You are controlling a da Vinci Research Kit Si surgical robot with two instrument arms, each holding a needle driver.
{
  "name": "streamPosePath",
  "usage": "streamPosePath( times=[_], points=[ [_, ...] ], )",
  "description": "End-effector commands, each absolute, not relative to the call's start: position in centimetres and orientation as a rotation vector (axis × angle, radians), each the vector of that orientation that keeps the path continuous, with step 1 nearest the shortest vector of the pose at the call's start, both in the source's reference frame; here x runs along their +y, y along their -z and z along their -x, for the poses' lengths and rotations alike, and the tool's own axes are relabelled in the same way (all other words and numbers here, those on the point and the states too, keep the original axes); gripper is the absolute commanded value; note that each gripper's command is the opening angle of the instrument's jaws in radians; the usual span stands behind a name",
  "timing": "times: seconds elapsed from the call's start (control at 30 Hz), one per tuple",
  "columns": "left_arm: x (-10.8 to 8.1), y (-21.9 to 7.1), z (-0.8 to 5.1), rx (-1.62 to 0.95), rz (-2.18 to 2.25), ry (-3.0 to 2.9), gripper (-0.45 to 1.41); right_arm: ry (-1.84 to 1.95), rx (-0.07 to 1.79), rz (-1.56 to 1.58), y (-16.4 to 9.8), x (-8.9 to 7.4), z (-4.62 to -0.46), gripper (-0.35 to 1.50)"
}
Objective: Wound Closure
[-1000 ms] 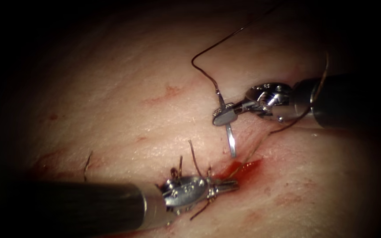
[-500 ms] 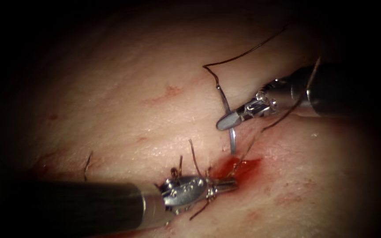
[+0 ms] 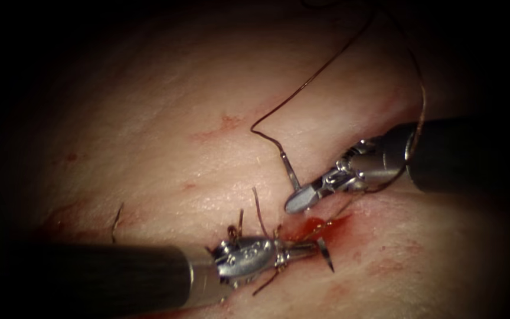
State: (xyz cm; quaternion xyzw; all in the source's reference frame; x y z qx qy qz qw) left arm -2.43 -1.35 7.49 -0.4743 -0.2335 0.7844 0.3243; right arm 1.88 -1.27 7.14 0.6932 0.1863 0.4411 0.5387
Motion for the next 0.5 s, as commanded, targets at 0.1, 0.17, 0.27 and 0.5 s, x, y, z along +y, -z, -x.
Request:
streamPosePath(
  times=[0.1,0.17,0.27,0.5],
  points=[
    [-1.40,-7.55,2.49,-0.616,1.244,-2.055,0.05,-1.093,0.405,-1.669,-7.14,-1.43,-1.90,-0.35],
    [-1.40,-7.54,2.49,-0.616,1.244,-2.055,0.05,-1.097,0.396,-1.677,-7.12,-1.46,-1.89,-0.35],
    [-1.40,-7.54,2.49,-0.616,1.244,-2.055,0.05,-1.126,0.406,-1.688,-7.10,-1.49,-1.88,-0.35],
    [-1.41,-7.54,2.49,-0.616,1.244,-2.055,0.05,-1.130,0.741,-1.441,-7.22,-1.27,-1.86,1.16]
  ],
)
